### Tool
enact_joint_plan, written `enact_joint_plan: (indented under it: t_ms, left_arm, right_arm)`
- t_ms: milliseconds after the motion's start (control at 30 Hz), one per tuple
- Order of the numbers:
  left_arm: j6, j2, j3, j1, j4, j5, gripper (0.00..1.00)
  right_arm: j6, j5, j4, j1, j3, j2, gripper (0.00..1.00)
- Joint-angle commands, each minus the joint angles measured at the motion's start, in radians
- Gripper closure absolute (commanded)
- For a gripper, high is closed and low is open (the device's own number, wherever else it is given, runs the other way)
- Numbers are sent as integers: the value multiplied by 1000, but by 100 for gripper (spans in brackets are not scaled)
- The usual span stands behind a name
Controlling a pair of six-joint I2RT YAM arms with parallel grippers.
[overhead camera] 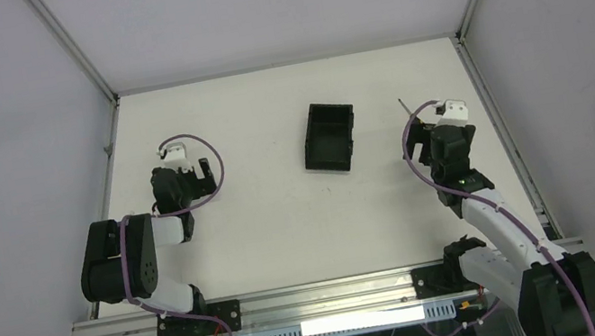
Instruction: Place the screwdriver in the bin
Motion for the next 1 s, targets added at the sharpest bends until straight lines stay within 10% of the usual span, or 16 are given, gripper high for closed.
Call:
enact_joint_plan:
  t_ms: [0,467,967]
  left_arm:
    - [-3,-28,-6,0,27,5,1]
    - [-3,-28,-6,0,27,5,1]
    - [-3,-28,-6,0,27,6,1]
  right_arm:
    - [3,-29,8,-4,90,-17,1]
    - [-148,-391,-598,-225,787,602,1]
    - [-310,-384,-651,-241,1018,1045,14]
